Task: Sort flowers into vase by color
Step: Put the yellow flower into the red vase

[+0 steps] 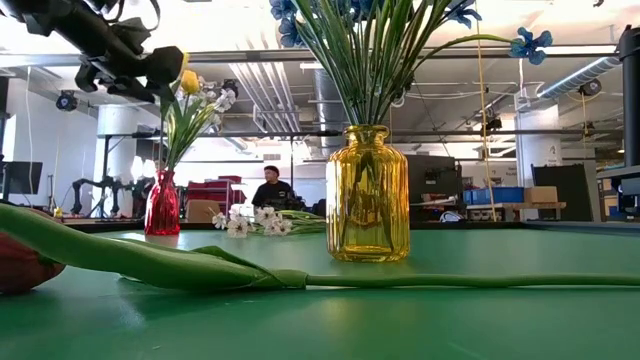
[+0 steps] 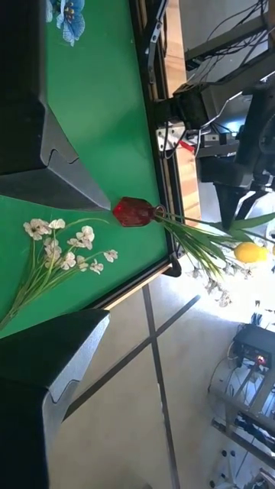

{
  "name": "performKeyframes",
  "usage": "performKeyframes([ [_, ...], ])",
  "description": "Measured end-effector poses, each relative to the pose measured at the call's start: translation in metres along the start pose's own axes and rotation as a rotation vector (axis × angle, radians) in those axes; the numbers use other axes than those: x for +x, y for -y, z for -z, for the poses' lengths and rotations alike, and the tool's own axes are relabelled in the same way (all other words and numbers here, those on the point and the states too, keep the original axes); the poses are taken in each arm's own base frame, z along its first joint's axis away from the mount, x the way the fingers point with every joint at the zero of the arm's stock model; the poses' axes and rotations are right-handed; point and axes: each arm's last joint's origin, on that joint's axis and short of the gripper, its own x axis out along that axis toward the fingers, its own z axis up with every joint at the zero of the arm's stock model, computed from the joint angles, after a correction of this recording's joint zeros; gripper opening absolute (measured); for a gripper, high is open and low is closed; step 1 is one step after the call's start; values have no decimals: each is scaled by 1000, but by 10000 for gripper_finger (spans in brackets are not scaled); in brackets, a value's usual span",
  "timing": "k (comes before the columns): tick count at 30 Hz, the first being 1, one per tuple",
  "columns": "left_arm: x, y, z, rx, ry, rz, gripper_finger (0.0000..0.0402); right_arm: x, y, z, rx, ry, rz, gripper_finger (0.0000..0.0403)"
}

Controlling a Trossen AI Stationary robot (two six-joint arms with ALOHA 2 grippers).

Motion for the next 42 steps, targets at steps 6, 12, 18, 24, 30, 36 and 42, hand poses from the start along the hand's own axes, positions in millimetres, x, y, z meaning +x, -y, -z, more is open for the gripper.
performKeyframes([
  [6, -6, -2, -5, 11, -96, 95, 211, 0, 0, 0, 0, 0, 0, 215],
  [12, -12, -4, -19, -29, -96, 120, 212, 0, 0, 0, 3, 0, 0, 215],
  [18, -18, -8, -26, 12, -159, 137, 210, 0, 0, 0, 3, -1, -1, 215],
  [24, -16, -8, -25, 53, -164, 129, 210, 0, 0, 0, -2, -1, -1, 215],
  [30, -3, -2, -12, 43, -177, 96, 210, 0, 0, 0, -3, -1, -1, 215],
  [36, 11, 2, -2, 39, -141, 23, 210, 0, 0, 1, 13, -6, -2, 215],
  [42, 17, 3, 2, 60, -138, 2, 191, 0, 0, 1, 13, -13, -2, 215],
])
